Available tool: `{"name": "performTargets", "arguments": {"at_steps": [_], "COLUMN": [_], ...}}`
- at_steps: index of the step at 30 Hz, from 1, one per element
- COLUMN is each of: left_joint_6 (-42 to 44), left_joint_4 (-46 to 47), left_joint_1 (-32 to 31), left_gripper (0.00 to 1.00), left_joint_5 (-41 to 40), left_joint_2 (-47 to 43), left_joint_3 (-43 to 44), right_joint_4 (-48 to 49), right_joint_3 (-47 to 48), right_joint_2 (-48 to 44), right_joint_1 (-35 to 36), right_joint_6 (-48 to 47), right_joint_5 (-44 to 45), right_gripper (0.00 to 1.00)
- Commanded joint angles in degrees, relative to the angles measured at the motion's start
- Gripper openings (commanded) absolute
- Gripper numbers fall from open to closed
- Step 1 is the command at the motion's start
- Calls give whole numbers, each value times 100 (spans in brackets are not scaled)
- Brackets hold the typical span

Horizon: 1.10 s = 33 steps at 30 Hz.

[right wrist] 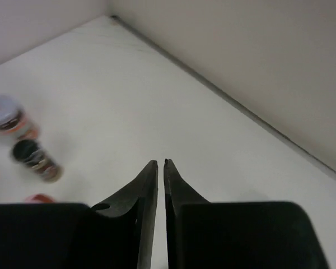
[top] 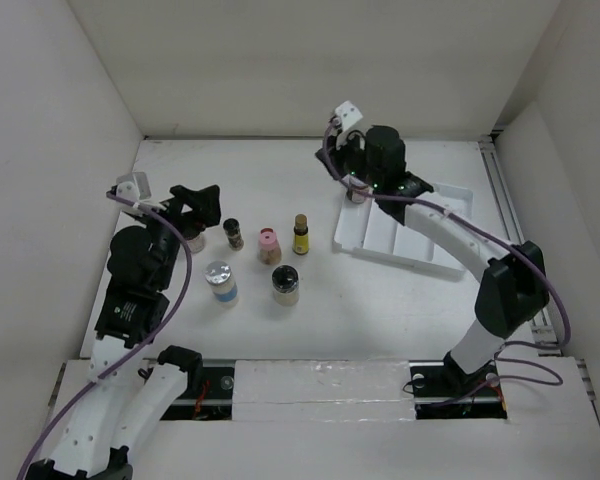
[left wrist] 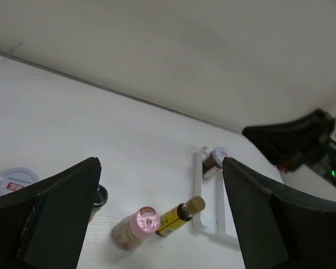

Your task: Organize the condiment bottles

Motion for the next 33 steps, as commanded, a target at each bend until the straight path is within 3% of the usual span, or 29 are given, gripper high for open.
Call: {"name": "performTargets", "arguments": {"at_steps": [1, 3, 6, 7, 9, 11, 23, 31, 33], "left_joint_6": [-398, -530, -592, -653, -732, -786, -602, -496, -496], "left_joint_4": [-188, -356, -357, -357, -541, -541, -383, -251, -251], "left_joint_1": [23, 23, 23, 23, 23, 23, 23, 23, 23], "left_gripper": [87, 89, 90, 93, 97, 99, 99, 99, 99], "left_joint_5": [-1266, -1652, -1977, -2092, -2321, -2489, -1927, -1681, -1680], "left_joint_2": [-160, -160, -283, -352, -414, -546, -529, -529, -467], "left_joint_3": [89, 141, 142, 142, 142, 142, 80, 80, 80], "right_joint_4": [97, -87, -324, -325, -325, -474, -1440, -1503, -1162], "right_joint_3": [-195, -143, -20, -19, 42, 295, 1430, 1958, 1958], "right_joint_2": [-158, -229, -352, -352, -248, -37, 1677, 2301, 2302], "right_joint_1": [878, 1518, 2092, 2380, 2620, 2857, 3095, 3209, 3210], "right_joint_6": [-229, -484, -977, -1039, -1179, -1232, -1346, -1347, -1225], "right_joint_5": [-902, -1200, -1447, -1500, -1658, -1642, -1580, -1905, -1853], "right_gripper": [12, 16, 56, 77, 91, 99, 99, 99, 93]}}
